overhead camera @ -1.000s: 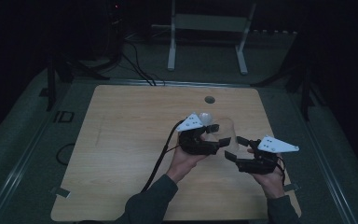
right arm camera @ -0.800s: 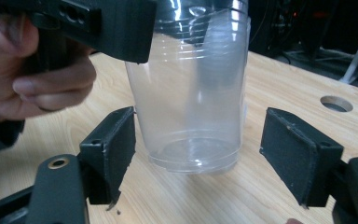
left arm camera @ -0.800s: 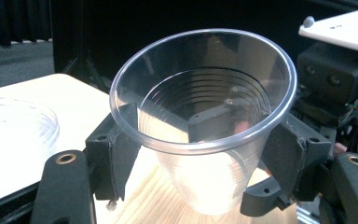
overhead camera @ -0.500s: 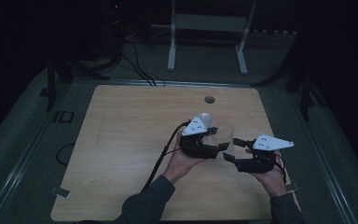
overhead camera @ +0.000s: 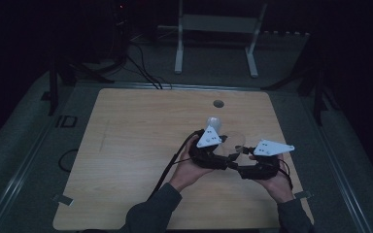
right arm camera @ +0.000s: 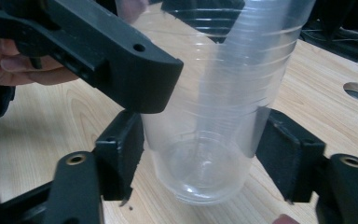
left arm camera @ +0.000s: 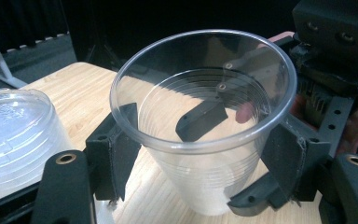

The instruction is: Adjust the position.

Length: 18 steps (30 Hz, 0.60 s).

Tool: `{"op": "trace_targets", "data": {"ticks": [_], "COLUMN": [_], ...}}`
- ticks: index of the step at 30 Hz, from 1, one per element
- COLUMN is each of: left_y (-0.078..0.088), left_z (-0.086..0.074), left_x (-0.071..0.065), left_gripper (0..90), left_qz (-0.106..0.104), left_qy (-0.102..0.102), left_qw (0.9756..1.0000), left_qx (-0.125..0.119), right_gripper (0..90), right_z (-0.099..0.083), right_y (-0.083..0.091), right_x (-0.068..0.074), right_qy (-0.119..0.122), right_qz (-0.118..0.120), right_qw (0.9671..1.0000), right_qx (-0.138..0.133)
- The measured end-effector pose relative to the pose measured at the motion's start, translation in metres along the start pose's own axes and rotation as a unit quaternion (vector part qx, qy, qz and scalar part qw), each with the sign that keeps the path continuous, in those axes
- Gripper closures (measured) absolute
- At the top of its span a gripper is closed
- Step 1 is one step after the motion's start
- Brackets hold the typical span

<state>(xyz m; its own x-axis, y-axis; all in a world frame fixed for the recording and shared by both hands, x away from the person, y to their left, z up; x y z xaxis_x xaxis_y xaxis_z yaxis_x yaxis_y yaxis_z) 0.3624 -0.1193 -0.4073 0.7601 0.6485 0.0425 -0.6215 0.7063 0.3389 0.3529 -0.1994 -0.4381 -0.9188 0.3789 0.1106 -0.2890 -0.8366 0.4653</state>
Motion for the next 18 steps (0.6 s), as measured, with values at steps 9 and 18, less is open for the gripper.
{"op": "trace_targets", "data": {"ticks": [9, 18], "left_y": [0.001, 0.0003], "left_z": [0.0061, 0.0098], "left_x": [-0.0009, -0.001], "left_gripper": [25.3, 25.2], "left_qz": [-0.012, -0.024], "left_qy": [0.03, 0.069], "left_qw": [0.9993, 0.9966], "left_qx": [-0.019, -0.038], "right_gripper": [42.1, 42.0], "right_z": [0.0031, 0.0028], "right_y": [0.0022, -0.0015], "right_x": [0.0008, 0.0023], "right_qy": [0.004, -0.005], "right_qz": [-0.002, 0.003], "right_qw": [0.9998, 0.9991], "right_qx": [-0.02, -0.042]}}
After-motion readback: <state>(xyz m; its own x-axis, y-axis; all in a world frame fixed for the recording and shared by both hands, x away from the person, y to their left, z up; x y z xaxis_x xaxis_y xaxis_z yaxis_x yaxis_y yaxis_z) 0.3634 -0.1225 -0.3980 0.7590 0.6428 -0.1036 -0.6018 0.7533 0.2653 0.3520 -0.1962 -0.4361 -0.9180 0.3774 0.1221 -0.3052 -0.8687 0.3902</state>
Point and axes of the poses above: each handheld gripper's, and its own axes: y roughly backward along the jaws, z roughly out of its top, x roughly to its left, the point moved 9 cm from there along -y, roughly forward along the jaws, and after that the axes turned 15 degrees about z, right-handed, at the moved point
